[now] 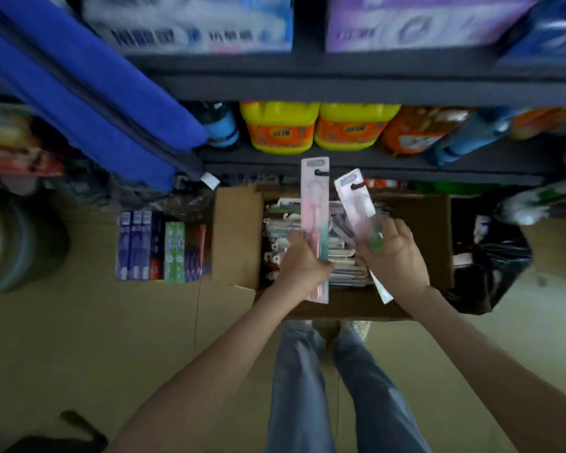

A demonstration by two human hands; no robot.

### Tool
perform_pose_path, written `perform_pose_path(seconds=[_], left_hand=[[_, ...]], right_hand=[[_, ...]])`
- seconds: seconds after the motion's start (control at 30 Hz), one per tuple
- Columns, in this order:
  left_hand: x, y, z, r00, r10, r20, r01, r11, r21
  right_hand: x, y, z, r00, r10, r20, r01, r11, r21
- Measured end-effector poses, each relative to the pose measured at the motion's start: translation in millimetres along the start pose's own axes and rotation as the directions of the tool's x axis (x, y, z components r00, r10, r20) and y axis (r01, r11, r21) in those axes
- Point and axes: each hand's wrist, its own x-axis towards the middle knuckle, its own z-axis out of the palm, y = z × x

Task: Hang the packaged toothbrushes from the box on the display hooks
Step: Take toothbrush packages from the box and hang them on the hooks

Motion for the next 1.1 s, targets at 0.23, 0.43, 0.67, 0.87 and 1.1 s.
perform_pose_path(seconds=[0.23,0.43,0.67,0.87,1.1], left_hand=[[-109,118,-63,0.916,0.367,-0.164,-0.361,0.930,0.064],[-175,203,-95,0.735,0.632,-0.246,-0.618,0.774,0.139],[-228,290,-104,0.524,0.787,-0.327,-0.763,0.604,0.231],[-255,353,-67,0.416,0.799,-0.434,-0.816,0.539,0.210],[-264,460,-23,0.339,0.788,-0.514,-0.827,0.510,0.236]], right_hand=[[-21,-77,-139,0.953,-0.048,-0.298,0.079,0.992,0.094],[-26,-129,-246,0.854,-0.102,-0.510,0.207,0.966,0.153],[-29,-149,-356,0.740,-0.112,-0.663,0.312,0.931,0.190],[-26,-135,-427,0.685,-0.167,-0.710,0.394,0.903,0.168],[-8,-84,-542,0.579,-0.210,-0.788,0.451,0.887,0.095]])
